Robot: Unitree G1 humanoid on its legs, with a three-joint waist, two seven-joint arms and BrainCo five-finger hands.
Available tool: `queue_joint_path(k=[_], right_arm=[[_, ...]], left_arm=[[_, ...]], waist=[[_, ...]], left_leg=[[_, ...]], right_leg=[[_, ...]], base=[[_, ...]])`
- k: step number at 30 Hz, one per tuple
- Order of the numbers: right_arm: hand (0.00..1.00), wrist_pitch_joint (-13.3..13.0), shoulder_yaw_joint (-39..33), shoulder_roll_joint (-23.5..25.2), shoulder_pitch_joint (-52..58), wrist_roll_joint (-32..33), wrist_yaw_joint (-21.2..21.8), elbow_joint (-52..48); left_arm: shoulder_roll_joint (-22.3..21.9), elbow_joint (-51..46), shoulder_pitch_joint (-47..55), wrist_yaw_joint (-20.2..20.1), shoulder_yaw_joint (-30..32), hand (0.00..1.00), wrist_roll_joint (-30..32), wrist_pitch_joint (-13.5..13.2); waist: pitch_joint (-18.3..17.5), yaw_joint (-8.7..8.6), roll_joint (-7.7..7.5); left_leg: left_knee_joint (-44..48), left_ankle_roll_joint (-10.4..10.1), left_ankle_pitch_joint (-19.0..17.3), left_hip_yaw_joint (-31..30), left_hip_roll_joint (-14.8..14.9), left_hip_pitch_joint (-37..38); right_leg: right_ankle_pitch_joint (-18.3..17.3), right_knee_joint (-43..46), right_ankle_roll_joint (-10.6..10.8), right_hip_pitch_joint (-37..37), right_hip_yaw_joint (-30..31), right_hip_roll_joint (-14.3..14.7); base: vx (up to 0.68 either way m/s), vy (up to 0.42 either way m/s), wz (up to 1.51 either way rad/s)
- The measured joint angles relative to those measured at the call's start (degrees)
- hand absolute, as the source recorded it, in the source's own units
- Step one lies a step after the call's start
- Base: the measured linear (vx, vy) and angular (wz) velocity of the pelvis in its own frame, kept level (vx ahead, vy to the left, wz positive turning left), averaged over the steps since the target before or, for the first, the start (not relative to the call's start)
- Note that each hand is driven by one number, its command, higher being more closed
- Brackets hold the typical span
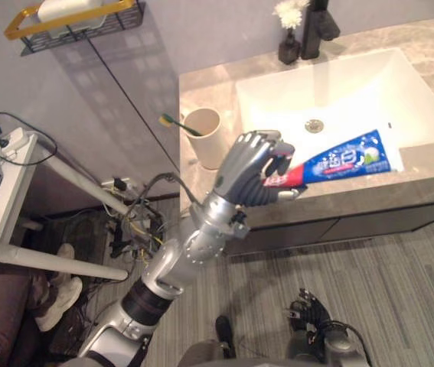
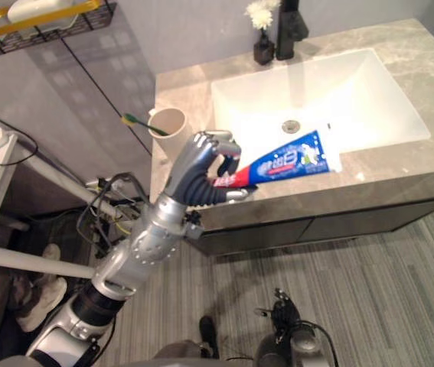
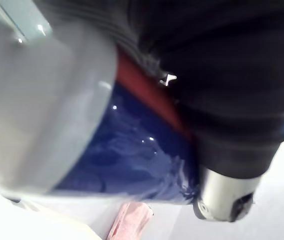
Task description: Organize washtable
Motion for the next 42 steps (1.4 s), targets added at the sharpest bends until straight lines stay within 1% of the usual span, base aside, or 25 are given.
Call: queue_joint_path(k=[1, 2, 4, 5, 6, 8, 9, 10, 13, 15, 17, 19, 22, 25, 28, 30, 34, 37, 42], right_arm=[[0.00, -0.5, -0.1, 0.3, 2.2, 1.0, 0.0, -5.2], [0.00, -1.3, -0.4, 0.9, 4.9, 2.0, 0.1, -14.3], [0.00, -1.8, -0.8, 1.6, 7.1, 2.9, 0.3, -23.4], [0.00, -3.0, -1.5, 2.3, 8.0, 3.0, 0.4, -29.8], [0.00, -3.5, -2.0, 2.7, 8.2, 3.1, 0.4, -32.9], [0.00, -5.6, -4.7, 4.6, 8.0, 4.4, 0.3, -43.8], [0.00, -6.3, -5.4, 5.0, 7.7, 4.9, -0.1, -46.5], [0.00, -7.8, -6.5, 5.5, 7.3, 6.3, -0.6, -50.4], [0.00, -11.0, -9.0, 6.0, 5.0, 8.1, -2.8, -57.6], [0.00, -11.6, -8.8, 6.4, 4.6, 8.8, -3.8, -58.9], [0.00, -11.9, -7.0, 6.6, 2.8, 10.9, -5.0, -60.1], [0.00, -12.8, -2.4, 6.6, -1.0, 13.8, -5.9, -60.5], [0.00, -12.9, 4.5, 6.6, -6.3, 17.6, -6.8, -60.5], [0.00, -12.7, 8.4, 6.6, -7.9, 20.1, -6.8, -60.5], [0.00, -12.4, 9.2, 6.6, -7.9, 23.6, -6.4, -60.1], [0.00, -12.4, 10.6, 6.5, -8.0, 28.9, -5.4, -59.7], [0.00, -12.1, 12.8, 6.5, -8.1, 34.4, -5.2, -57.1], [0.00, -11.9, 13.7, 6.5, -8.1, 36.7, -5.3, -56.8], [0.00, -12.2, 15.6, 6.5, -8.3, 40.0, -5.3, -55.0]], left_arm=[[0.0, 0.0, 0.0, 0.1, 0.8, 1.00, 0.0, 0.0], [0.0, 0.0, 0.3, 0.3, 2.4, 1.00, 0.2, 0.2], [0.1, -0.1, 1.2, 1.1, 3.6, 1.00, 0.3, 0.2], [0.1, -0.2, 1.9, 1.5, 4.3, 1.00, 0.6, 0.2], [0.1, -0.2, 2.3, 1.6, 4.4, 1.00, 1.2, 0.2], [0.1, -0.8, 4.4, 1.7, 4.4, 1.00, 2.5, 0.2], [0.1, -1.3, 5.1, 1.8, 4.4, 1.00, 2.8, 0.2], [0.0, -1.6, 5.7, 2.0, 4.3, 1.00, 3.3, 0.0], [-0.2, -1.7, 6.3, 2.4, 4.3, 1.00, 3.6, -0.1], [-0.5, -1.7, 6.3, 2.5, 4.1, 1.00, 3.7, -0.1], [-0.5, -1.6, 6.1, 2.6, 3.6, 1.00, 4.1, -0.2], [-0.8, 0.0, 4.6, 2.9, 0.6, 1.00, 4.1, -0.3], [-1.4, 3.8, 0.5, 3.7, -3.4, 1.00, 4.8, -0.6], [-2.6, 6.3, -1.9, 3.9, -4.5, 1.00, 5.2, -0.9], [-2.8, 8.3, -3.0, 3.9, -5.2, 1.00, 5.3, -0.8], [-2.8, 10.6, -3.1, 3.9, -5.7, 1.00, 5.3, -0.4], [-2.8, 13.9, -5.0, 4.0, -8.1, 1.00, 5.3, 0.1], [-2.8, 14.2, -6.1, 4.0, -8.8, 1.00, 5.3, 0.3], [-2.9, 15.4, -6.9, 4.9, -9.8, 1.00, 5.7, 0.3]], waist=[[-0.2, -0.01, -0.03], [-0.4, -0.02, -0.48], [-1.2, 0.00, -1.11], [-1.8, -0.19, -1.74], [-2.0, -0.25, -2.09], [-3.7, -0.18, -3.71], [-4.1, -0.17, -3.98], [-4.5, 0.03, -4.34], [-5.3, 0.21, -4.90], [-6.2, 0.30, -4.92], [-7.0, 0.29, -4.92], [-8.2, 0.42, -4.97], [-8.7, 0.75, -5.02], [-9.4, 1.36, -5.17], [-10.3, 1.80, -5.20], [-10.8, 1.85, -5.28], [-11.0, 1.96, -5.65], [-11.1, 1.98, -5.84], [-13.2, 2.08, -6.55]], left_leg=[[-0.1, 0.0, 0.0, 0.2, 0.1, 0.3], [-0.3, -0.1, -0.1, 0.8, 0.2, 1.4], [-0.4, -0.1, -0.3, 1.5, 0.4, 2.1], [-0.4, 0.0, -0.5, 1.6, 0.6, 2.5], [-0.4, 0.0, -0.5, 1.7, 0.8, 2.7], [-0.4, 0.1, -0.7, 2.2, 1.1, 3.1], [-0.4, 0.1, -0.7, 2.3, 1.1, 3.2], [-0.4, 0.1, -0.7, 2.5, 1.1, 3.4], [-0.4, 0.1, -0.7, 2.6, 1.0, 4.1], [-0.5, 0.1, -0.7, 2.6, 1.0, 4.2], [-0.5, 0.1, -0.7, 2.6, 1.0, 4.3], [-0.5, 0.1, -0.6, 2.6, 1.0, 4.4], [-0.5, 0.1, -0.6, 2.3, 1.0, 5.0], [-0.5, 0.1, -0.6, 1.6, 0.9, 5.0], [-0.5, 0.1, -0.6, 1.2, 0.9, 4.9], [-0.5, 0.2, -0.6, 1.0, 0.9, 4.9], [-0.6, 0.3, -0.4, 0.5, 0.8, 4.9], [-0.6, 0.4, -0.4, -0.1, 0.8, 4.9], [-1.7, 0.6, 0.3, -0.5, 0.7, 5.0]], right_leg=[[0.0, 0.0, 0.0, 0.2, 0.2, 0.1], [0.0, 0.0, 0.0, 0.8, 0.9, 0.3], [0.0, 0.0, 0.0, 1.1, 1.4, 0.5], [0.0, 0.0, 0.0, 1.4, 1.5, 0.7], [0.0, -0.1, 0.0, 1.6, 1.6, 0.8], [0.1, -0.6, -0.1, 1.9, 2.0, 1.2], [0.1, -0.7, -0.1, 1.9, 2.1, 1.3], [0.1, -0.7, -0.1, 2.1, 2.3, 1.3], [0.1, -0.7, -0.1, 2.7, 2.4, 1.2], [0.1, -0.7, -0.1, 2.7, 2.4, 1.2], [0.2, -0.6, -0.1, 2.8, 2.4, 1.2], [0.3, -0.6, -0.1, 2.9, 2.4, 1.2], [0.3, -0.5, -0.1, 3.7, 2.2, 1.2], [0.3, -0.5, -0.1, 4.0, 1.7, 1.2], [0.3, -0.6, 0.0, 4.1, 1.2, 1.2], [0.3, -0.6, 0.0, 4.3, 1.0, 1.1], [0.3, -0.6, 0.0, 4.6, 0.4, 1.0], [0.2, -0.7, 0.0, 4.9, -0.2, 0.9], [0.2, -0.9, 0.0, 4.9, -0.6, 0.9]], base=[[0.04, -0.004, -0.18], [0.03, -0.002, -0.20], [0.01, -0.009, -0.20], [-0.01, -0.020, -0.12], [-0.02, -0.026, -0.09], [-0.04, -0.025, -0.11], [-0.02, -0.018, -0.10], [-0.02, -0.008, -0.07], [-0.01, 0.000, -0.02], [0.00, 0.000, 0.00], [0.00, 0.000, 0.00], [0.00, 0.000, 0.00], [-0.01, 0.003, 0.04], [-0.01, 0.004, 0.09], [0.00, 0.004, 0.07], [0.01, 0.006, 0.04], [0.00, 0.005, 0.07], [0.00, 0.008, 0.12], [0.01, 0.000, 0.05]])
